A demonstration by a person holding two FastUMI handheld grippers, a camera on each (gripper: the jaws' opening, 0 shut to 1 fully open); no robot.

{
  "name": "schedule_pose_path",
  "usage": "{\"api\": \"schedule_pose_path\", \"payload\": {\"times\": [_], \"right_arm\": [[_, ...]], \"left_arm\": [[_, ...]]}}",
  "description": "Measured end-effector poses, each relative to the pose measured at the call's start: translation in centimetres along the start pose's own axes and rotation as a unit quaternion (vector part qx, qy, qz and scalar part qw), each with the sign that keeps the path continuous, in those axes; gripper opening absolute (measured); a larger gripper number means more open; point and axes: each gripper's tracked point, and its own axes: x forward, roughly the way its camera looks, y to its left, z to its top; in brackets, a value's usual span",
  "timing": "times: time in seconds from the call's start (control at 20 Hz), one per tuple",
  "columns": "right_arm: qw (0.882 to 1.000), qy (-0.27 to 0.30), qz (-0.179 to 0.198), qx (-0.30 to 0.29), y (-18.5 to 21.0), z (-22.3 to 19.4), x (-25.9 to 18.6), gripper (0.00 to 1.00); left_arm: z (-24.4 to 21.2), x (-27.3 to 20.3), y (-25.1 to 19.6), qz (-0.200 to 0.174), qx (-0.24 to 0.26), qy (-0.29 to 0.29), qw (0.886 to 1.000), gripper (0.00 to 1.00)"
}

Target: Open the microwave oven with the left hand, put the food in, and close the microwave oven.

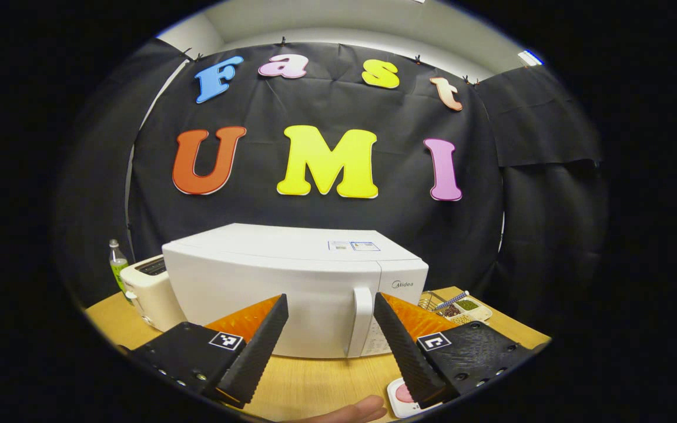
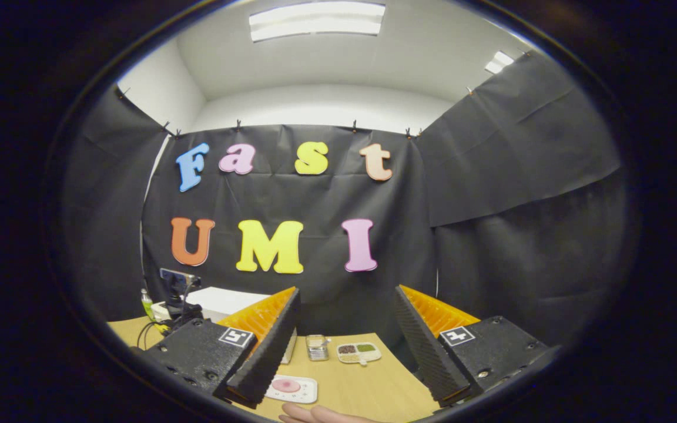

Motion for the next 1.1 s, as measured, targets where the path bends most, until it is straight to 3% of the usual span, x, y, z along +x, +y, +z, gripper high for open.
{"api": "schedule_pose_path", "payload": {"times": [0.55, 0.7, 0.75, 0.9, 0.95, 1.0, 1.05, 1.1], "right_arm": [[0.999, 0.018, -0.033, -0.011, -4.6, -2.1, 0.9, 1.00], [0.999, 0.022, -0.036, -0.001, -4.9, -2.7, 1.4, 1.00], [0.999, 0.027, -0.036, 0.002, -5.0, -3.3, 1.5, 1.00], [0.998, 0.040, -0.038, 0.004, -5.3, -4.3, 1.9, 1.00], [0.998, 0.039, -0.040, 0.003, -5.5, -4.2, 2.0, 1.00], [0.998, 0.038, -0.043, 0.003, -5.7, -4.2, 2.1, 0.91], [0.998, 0.040, -0.046, 0.002, -5.7, -4.4, 2.1, 0.91], [0.998, 0.042, -0.047, 0.002, -5.8, -4.5, 2.0, 1.00]], "left_arm": [[-6.1, 6.0, -2.7, 0.018, 0.000, 0.026, 0.999, 0.92], [-7.0, 7.1, -2.7, 0.027, 0.023, 0.038, 0.999, 0.90], [-7.4, 7.5, -2.5, 0.027, 0.032, 0.043, 0.998, 0.71], [-8.5, 7.7, -2.3, 0.031, 0.000, 0.059, 0.998, 0.34], [-8.2, 7.8, -2.0, 0.032, -0.012, 0.053, 0.998, 0.31], [-8.0, 7.5, -2.1, 0.034, -0.020, 0.056, 0.998, 0.31], [-8.4, 7.9, -2.1, 0.038, -0.018, 0.056, 0.998, 0.29], [-8.5, 7.6, -2.1, 0.041, -0.012, 0.059, 0.997, 0.35]]}}
